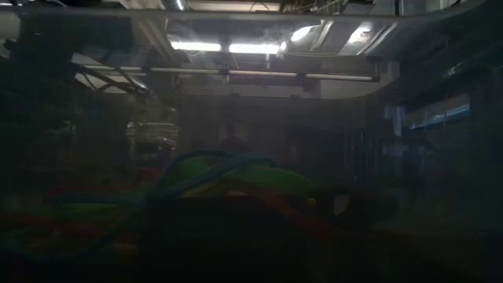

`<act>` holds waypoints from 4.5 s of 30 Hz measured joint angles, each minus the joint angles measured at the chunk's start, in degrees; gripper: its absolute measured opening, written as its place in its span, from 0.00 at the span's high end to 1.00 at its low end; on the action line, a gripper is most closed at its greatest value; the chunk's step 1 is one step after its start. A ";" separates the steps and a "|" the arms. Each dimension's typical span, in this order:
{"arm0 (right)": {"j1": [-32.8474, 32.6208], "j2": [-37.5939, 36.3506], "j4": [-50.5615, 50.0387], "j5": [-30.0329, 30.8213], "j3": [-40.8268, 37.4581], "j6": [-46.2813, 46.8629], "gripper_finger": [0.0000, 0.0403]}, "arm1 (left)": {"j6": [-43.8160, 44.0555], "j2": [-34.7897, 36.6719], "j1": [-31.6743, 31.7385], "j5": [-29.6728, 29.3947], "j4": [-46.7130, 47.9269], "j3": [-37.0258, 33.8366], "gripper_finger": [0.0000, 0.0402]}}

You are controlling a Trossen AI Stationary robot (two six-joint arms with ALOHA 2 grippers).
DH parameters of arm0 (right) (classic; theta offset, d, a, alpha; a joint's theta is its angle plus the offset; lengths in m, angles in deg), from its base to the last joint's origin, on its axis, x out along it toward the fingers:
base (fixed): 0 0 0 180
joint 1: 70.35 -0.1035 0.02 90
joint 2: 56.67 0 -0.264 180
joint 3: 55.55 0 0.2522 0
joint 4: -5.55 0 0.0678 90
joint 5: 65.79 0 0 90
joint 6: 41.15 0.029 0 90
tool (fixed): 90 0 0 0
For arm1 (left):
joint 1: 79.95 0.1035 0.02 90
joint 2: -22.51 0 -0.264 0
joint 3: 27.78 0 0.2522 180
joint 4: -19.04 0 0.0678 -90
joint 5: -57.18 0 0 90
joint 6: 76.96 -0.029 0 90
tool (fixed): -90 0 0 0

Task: Pick and place rubber bands into bin
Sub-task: Put the black rubber band into the black bin

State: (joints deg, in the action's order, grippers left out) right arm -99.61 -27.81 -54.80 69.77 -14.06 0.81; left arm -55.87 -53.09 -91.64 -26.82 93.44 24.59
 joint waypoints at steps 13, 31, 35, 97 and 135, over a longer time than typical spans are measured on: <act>0.00 0.00 -0.04 -0.02 0.00 1.41 0.98 | 0.41 0.04 -5.06 -0.25 -5.41 -5.66 0.70; 0.00 0.00 -0.76 -0.02 0.00 1.37 0.98 | 0.67 0.04 -5.08 2.01 -5.92 0.83 1.00; 0.00 0.00 -0.79 -0.02 0.00 1.23 0.98 | 0.31 0.04 -5.08 -1.23 -5.14 5.87 1.00; 0.00 -0.02 -1.29 -0.57 0.00 -0.43 0.98 | 8.74 0.04 -5.08 -0.49 -9.23 -5.52 0.98; -0.01 0.00 -1.27 -4.26 0.00 -0.43 0.98 | 7.06 -43.99 -16.13 -11.13 17.31 79.55 0.99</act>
State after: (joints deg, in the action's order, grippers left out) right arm -99.62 -27.81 -56.07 65.51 -14.06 0.39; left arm -48.80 -97.07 -107.78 -37.95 110.75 104.14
